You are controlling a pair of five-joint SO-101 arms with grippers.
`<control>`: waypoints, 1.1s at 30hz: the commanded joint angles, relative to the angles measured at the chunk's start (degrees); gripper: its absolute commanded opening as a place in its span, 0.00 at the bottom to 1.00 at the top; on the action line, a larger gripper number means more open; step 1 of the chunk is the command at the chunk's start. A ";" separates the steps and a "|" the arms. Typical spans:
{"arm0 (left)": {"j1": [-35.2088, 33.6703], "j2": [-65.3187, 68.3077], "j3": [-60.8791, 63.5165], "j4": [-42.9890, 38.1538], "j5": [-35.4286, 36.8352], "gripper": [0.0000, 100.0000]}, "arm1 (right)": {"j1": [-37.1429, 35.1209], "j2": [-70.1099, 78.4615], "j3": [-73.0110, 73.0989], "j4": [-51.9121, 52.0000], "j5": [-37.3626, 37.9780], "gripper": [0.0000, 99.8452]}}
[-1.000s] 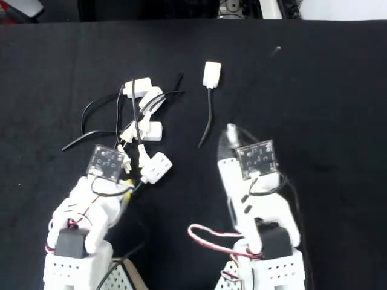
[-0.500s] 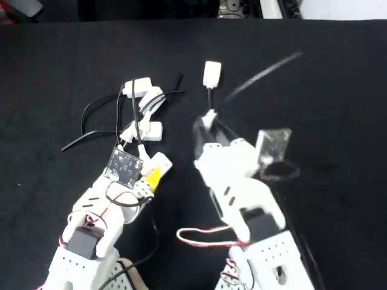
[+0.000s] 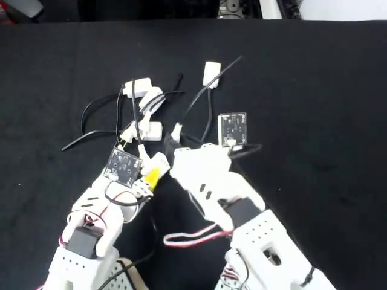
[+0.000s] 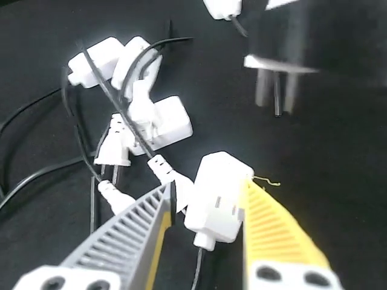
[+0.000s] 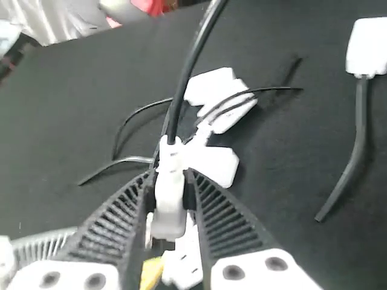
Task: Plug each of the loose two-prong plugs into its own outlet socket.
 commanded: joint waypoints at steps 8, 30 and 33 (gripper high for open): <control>0.13 -0.35 -0.75 1.76 7.82 0.19 | -9.41 -21.41 4.79 9.67 1.49 0.01; 0.40 -0.44 -3.65 6.24 7.82 0.19 | -17.85 -24.22 7.16 24.88 6.51 0.01; -2.59 -0.44 -3.38 4.22 7.82 0.19 | -17.93 -24.22 5.32 28.66 6.59 0.01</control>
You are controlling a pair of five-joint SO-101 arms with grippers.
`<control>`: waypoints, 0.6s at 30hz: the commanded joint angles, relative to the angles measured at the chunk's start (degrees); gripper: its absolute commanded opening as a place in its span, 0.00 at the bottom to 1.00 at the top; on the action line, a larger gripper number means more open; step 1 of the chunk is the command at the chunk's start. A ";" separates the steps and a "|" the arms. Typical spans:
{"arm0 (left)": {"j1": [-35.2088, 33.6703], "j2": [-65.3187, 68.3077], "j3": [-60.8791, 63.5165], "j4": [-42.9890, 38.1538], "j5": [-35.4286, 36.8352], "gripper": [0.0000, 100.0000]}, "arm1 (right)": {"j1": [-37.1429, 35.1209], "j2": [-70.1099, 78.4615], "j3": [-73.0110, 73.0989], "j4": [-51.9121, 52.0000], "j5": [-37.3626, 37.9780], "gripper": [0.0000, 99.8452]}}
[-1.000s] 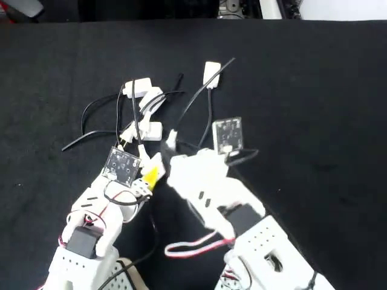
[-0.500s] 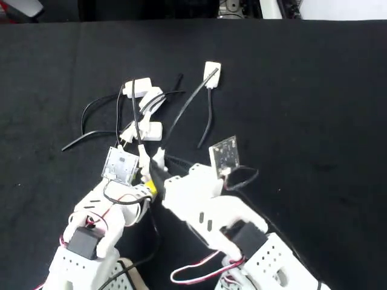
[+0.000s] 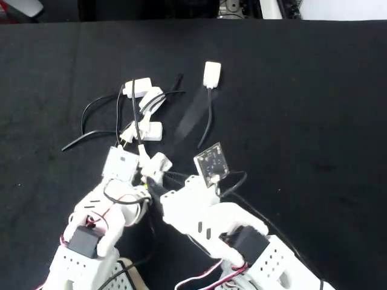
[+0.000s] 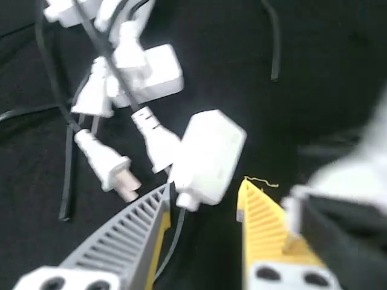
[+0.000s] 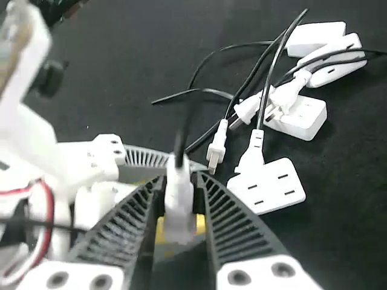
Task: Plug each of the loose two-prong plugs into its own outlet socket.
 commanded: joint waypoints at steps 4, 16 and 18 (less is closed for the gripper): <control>-3.65 -0.70 -1.71 -3.78 0.44 0.19 | -2.55 0.13 -2.95 8.70 1.23 0.01; -4.00 -0.70 -2.24 -3.60 0.44 0.19 | -2.55 0.66 -2.86 9.41 5.45 0.01; -4.00 -0.70 -2.15 -3.69 0.44 0.19 | -2.29 0.66 -2.86 9.49 6.24 0.01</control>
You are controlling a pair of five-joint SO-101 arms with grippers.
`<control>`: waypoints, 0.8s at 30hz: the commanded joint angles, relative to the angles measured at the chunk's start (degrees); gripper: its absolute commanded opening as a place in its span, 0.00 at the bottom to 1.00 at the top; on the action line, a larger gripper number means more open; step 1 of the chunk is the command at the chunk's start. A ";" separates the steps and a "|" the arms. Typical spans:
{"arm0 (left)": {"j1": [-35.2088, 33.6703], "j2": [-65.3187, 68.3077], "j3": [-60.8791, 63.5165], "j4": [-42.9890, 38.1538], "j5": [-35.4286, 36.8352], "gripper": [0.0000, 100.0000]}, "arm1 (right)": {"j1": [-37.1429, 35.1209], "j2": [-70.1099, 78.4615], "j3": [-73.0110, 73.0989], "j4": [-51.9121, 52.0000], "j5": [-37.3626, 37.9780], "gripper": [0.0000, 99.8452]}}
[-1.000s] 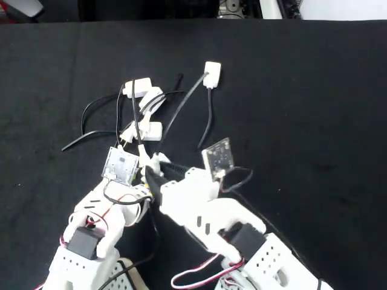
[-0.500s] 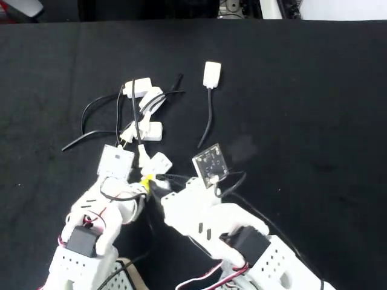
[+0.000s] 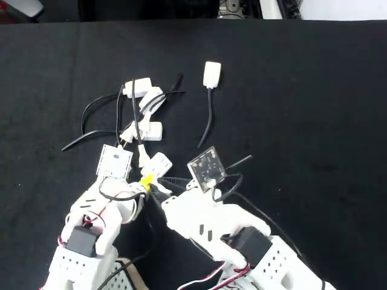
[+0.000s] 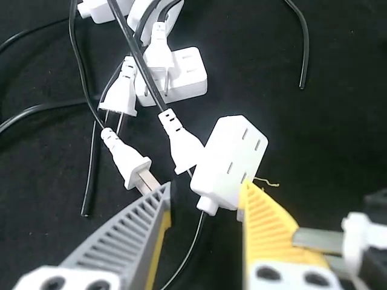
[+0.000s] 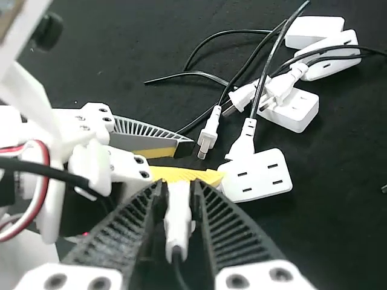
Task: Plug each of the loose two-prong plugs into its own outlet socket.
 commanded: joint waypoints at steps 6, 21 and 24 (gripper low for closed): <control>-1.27 -0.70 -1.63 -2.64 0.09 0.19 | 9.58 0.75 -0.13 1.76 8.53 0.01; -2.77 -0.70 0.84 -2.81 -4.75 0.19 | 38.59 1.19 13.14 -11.69 20.84 0.01; -2.77 -0.70 0.84 -2.81 -4.84 0.19 | 41.58 1.19 13.05 -11.60 23.82 0.01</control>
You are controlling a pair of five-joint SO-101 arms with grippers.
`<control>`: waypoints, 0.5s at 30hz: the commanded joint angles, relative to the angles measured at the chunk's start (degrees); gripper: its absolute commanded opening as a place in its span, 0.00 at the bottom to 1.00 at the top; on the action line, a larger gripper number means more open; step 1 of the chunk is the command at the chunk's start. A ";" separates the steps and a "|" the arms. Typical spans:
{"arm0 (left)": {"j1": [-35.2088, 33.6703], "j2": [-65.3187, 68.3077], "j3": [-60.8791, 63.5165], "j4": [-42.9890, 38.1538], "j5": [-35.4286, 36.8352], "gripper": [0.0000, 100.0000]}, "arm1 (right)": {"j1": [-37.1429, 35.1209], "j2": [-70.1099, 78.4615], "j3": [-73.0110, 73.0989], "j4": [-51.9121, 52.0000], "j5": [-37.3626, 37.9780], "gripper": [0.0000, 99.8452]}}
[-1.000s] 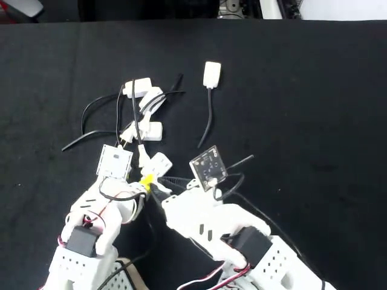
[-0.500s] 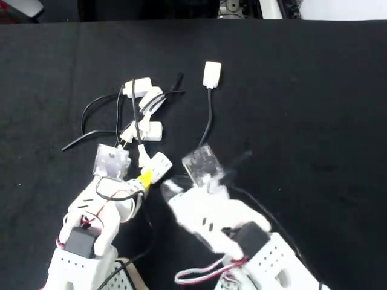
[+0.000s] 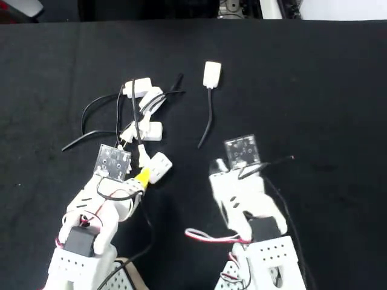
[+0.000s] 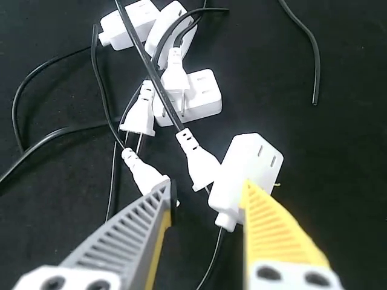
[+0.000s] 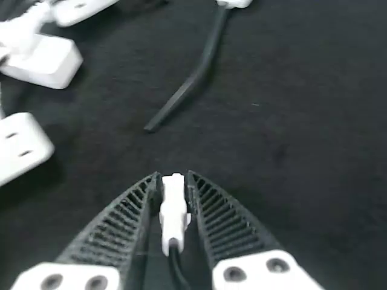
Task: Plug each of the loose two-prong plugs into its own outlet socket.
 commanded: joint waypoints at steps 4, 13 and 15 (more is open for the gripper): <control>-0.48 -0.26 0.40 -1.14 -0.53 0.19 | 7.47 0.40 -0.48 -1.67 3.69 0.01; -3.12 -0.26 0.40 -1.41 -0.53 0.19 | 10.73 0.48 -3.56 -8.79 -3.34 0.01; -4.88 -0.26 -0.04 -1.32 -0.53 0.19 | 10.64 0.57 -5.93 -8.53 -6.77 0.01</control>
